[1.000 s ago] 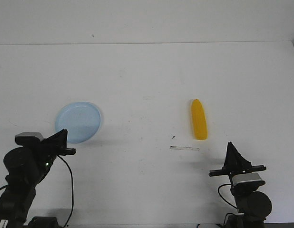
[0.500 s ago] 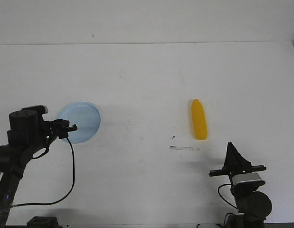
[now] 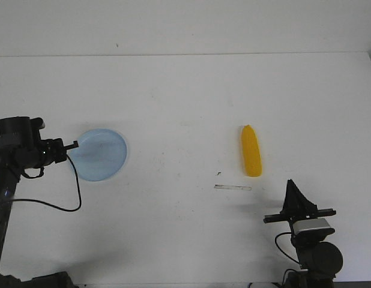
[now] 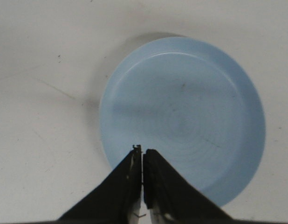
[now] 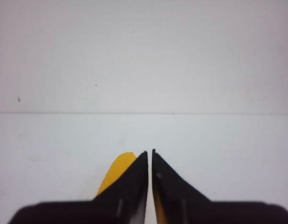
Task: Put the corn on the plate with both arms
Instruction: 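Reach the left gripper forward to the edge of the blue plate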
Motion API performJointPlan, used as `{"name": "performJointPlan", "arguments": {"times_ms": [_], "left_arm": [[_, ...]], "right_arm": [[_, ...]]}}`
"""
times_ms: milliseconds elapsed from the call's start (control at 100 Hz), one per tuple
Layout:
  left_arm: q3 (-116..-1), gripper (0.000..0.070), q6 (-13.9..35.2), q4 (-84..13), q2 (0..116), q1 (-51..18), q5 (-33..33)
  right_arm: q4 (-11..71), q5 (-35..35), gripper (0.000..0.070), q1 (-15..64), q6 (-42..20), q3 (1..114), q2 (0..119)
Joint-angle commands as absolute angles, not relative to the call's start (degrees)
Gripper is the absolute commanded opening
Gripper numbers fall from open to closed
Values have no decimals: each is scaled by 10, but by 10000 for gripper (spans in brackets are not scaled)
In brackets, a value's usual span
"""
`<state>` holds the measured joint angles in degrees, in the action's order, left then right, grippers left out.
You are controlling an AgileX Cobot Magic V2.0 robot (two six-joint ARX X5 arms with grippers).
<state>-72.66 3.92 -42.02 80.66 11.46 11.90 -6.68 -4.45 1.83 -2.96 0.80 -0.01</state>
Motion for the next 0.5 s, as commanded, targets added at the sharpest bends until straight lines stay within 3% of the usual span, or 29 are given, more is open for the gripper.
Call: {"name": "performJointPlan", "arguments": {"times_ms": [0,320,490], "left_arm": [[-739,1,30,-432,831,123,122],[-739,16,42,-465,929,169,169],[-739,176,48,-463,968,173,170]], "right_arm": [[-72,-44,15,19,-29,7,1],[-73,-44,15,19,-29,7,1],[-72,-44,15,19,-29,7,1]]}}
